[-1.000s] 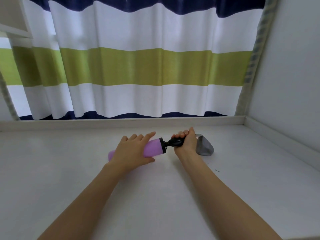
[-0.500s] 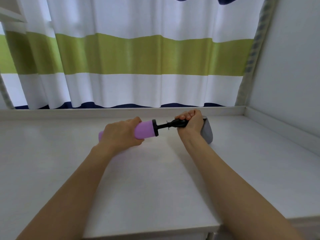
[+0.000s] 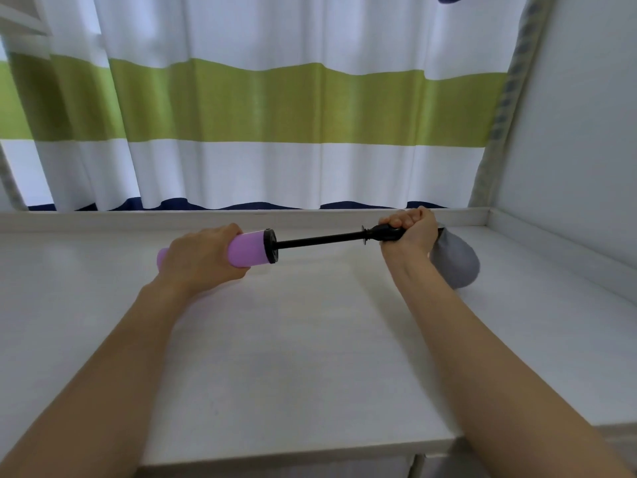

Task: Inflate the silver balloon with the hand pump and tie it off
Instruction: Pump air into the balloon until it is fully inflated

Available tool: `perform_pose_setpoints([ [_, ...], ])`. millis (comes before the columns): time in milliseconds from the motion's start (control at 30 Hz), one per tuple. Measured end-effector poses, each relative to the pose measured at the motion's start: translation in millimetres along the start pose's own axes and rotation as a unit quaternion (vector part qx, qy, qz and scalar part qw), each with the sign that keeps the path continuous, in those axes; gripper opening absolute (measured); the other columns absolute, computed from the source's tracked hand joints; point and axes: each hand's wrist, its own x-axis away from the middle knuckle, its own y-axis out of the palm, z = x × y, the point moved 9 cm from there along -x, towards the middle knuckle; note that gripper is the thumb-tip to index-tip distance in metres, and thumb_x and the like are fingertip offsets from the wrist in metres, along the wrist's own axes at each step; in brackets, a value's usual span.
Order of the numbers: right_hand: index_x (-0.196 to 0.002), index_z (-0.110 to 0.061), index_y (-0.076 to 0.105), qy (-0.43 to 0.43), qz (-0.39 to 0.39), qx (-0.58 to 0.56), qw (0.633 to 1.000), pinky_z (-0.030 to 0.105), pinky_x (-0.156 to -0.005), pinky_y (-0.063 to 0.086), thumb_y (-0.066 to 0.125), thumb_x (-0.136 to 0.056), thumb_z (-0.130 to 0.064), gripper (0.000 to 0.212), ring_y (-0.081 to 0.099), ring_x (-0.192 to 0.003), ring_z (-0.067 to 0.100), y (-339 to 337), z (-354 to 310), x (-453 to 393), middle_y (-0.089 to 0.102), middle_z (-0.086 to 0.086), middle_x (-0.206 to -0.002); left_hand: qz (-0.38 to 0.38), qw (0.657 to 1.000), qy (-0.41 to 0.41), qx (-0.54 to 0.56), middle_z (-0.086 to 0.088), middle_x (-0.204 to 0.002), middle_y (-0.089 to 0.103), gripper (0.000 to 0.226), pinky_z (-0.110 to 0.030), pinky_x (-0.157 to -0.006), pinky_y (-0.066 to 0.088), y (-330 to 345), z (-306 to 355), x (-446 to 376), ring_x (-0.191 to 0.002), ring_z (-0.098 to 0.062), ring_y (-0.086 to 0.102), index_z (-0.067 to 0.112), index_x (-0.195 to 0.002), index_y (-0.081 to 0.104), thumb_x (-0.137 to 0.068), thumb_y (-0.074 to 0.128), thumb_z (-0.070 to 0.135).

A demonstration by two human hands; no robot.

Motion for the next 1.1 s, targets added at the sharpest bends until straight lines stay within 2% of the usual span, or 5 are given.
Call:
perform_pose_setpoints([
  [233, -0.052, -0.019, 0.025, 0.024, -0.004, 0.025, 0.999, 0.021, -0.046, 0.032, 0.036, -0.087, -0.011, 0.038, 0.027, -0.030, 0.011, 6, 31, 18, 0.025, -0.007, -0.036, 0.036, 0.994, 0.097, -0.028, 0.011, -0.069, 0.051, 0.034, -0.026, -0.053, 0.033, 1, 74, 0, -0.058, -0.020, 0.048, 0.025, -0.087, 0.049, -0.064, 0.065, 0.044],
  [400, -0.054, -0.019, 0.024, 0.042, -0.011, 0.037, 0.998, 0.020, -0.045, 0.031, 0.037, -0.090, -0.014, 0.038, 0.026, -0.029, 0.011, 11, 39, 22, 0.024, -0.007, -0.034, 0.081, 0.988, 0.124, -0.039, 0.011, -0.065, 0.046, 0.034, -0.025, -0.050, 0.028, 1, 99, 2, -0.054, -0.019, 0.043, 0.022, -0.083, 0.048, -0.063, 0.064, 0.045],
  [633, -0.054, -0.018, 0.024, 0.025, -0.015, 0.022, 0.999, 0.021, -0.046, 0.030, 0.037, -0.092, -0.015, 0.040, 0.026, -0.031, 0.012, 8, 25, 16, 0.024, -0.006, -0.035, 0.067, 0.991, 0.117, -0.024, 0.012, -0.071, 0.053, 0.036, -0.026, -0.054, 0.035, -1, 71, 0, -0.058, -0.020, 0.048, 0.026, -0.090, 0.050, -0.064, 0.065, 0.047],
  [933, -0.053, -0.019, 0.024, -0.003, 0.025, -0.002, 1.000, 0.018, -0.043, 0.033, 0.033, -0.083, -0.008, 0.033, 0.027, -0.032, 0.012, -8, 1, 7, 0.025, -0.006, -0.038, 0.002, 1.000, 0.013, -0.018, 0.013, -0.077, 0.058, 0.034, -0.028, -0.057, 0.038, 0, -3, 1, -0.068, -0.020, 0.055, 0.035, -0.091, 0.050, -0.063, 0.066, 0.047],
  [1100, -0.055, -0.019, 0.024, 0.006, 0.030, -0.009, 0.999, 0.019, -0.044, 0.033, 0.034, -0.086, -0.010, 0.034, 0.027, -0.031, 0.012, -9, 9, 8, 0.025, -0.007, -0.036, 0.032, 0.996, 0.074, -0.029, 0.008, -0.078, 0.061, 0.037, -0.028, -0.057, 0.036, -7, 31, -3, -0.064, -0.020, 0.053, 0.030, -0.092, 0.052, -0.062, 0.069, 0.044],
])
